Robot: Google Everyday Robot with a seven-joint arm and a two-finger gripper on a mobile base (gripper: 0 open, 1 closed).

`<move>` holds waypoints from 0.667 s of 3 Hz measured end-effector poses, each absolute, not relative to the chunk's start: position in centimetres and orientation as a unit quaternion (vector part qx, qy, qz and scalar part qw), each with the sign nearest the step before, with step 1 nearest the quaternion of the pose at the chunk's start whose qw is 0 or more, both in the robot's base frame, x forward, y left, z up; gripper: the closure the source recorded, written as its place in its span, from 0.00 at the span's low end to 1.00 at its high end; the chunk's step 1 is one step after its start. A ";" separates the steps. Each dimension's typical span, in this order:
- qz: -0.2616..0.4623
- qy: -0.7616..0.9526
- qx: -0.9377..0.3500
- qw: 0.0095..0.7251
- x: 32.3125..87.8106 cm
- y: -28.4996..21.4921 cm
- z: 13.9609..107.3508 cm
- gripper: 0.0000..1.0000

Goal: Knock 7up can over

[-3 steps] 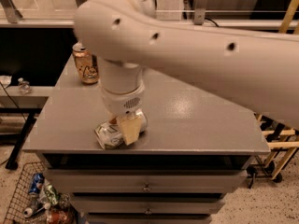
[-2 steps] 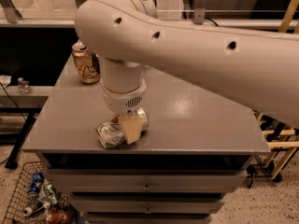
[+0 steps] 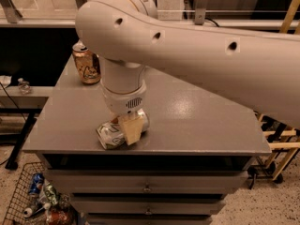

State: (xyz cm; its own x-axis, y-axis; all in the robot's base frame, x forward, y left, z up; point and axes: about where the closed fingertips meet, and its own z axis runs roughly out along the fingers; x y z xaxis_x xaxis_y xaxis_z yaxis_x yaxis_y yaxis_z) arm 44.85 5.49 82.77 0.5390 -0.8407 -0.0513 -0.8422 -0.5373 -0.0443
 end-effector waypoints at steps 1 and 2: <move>0.012 0.479 -0.877 0.032 44.8 5.5 82.7 0.13; 0.012 0.479 -0.877 0.032 44.8 5.6 82.6 0.00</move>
Offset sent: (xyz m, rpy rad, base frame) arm 0.0000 0.0004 -0.0008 -0.0001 0.0003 0.0009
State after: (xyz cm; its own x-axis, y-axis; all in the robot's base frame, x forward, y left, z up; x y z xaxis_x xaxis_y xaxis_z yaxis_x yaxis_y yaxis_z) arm 44.84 5.57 82.58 0.5406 -0.8397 -0.0516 -0.8412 -0.5389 -0.0436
